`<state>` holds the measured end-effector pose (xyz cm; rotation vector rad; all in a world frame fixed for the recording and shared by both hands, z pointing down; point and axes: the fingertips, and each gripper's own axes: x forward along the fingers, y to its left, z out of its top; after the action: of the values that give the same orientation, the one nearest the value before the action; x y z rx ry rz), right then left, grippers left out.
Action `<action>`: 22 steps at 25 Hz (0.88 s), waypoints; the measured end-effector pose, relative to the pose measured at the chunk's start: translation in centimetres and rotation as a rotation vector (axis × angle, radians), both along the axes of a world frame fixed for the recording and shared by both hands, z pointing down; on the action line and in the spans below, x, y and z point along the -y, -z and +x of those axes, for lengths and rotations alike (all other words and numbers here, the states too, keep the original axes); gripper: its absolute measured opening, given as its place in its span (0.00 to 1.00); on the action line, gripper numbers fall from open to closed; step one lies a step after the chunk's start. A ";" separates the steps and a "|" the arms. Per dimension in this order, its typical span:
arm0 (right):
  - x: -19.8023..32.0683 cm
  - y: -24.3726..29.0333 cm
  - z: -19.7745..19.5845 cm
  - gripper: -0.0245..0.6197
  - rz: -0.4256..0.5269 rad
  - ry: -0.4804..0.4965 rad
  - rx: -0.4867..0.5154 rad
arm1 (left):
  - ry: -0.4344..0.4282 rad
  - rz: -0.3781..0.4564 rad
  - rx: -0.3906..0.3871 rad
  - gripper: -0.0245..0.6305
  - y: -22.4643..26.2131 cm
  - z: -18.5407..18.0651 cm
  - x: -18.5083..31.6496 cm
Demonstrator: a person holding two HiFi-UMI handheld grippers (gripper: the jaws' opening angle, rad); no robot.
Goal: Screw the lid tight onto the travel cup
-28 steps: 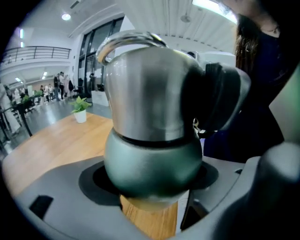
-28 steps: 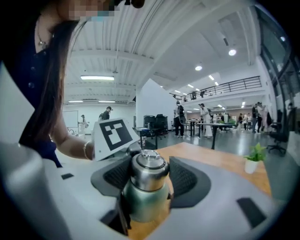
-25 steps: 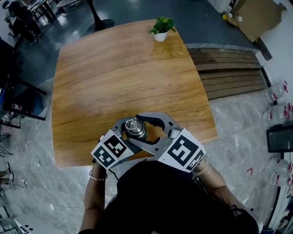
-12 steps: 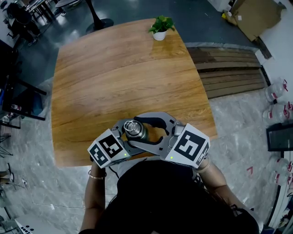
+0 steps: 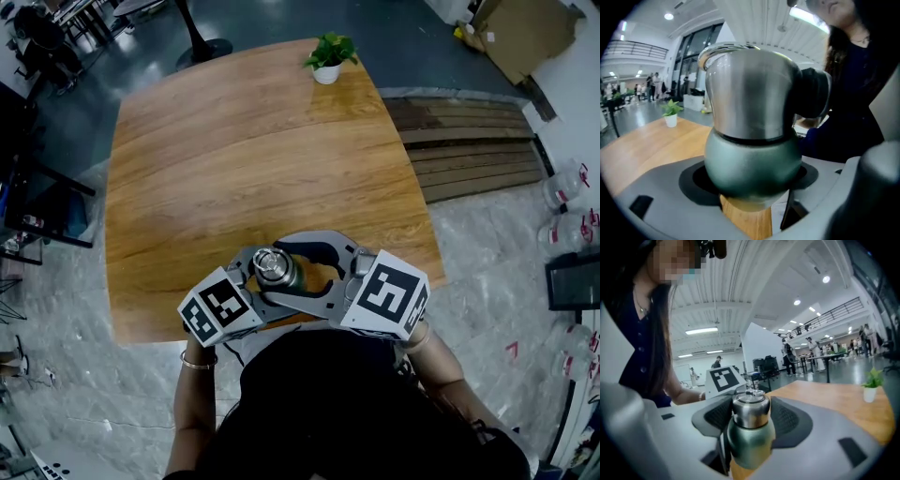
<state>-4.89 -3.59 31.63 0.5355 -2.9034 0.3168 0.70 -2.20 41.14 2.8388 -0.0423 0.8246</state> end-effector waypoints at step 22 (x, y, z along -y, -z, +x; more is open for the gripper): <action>2.0 -1.5 0.7 0.41 0.066 -0.150 -0.108 | 0.257 0.036 0.136 0.65 -2.2 -0.7 3.3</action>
<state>-4.20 -5.59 33.16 0.7595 -2.7831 0.2053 -0.04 -5.54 43.35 2.7254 -0.4347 0.9624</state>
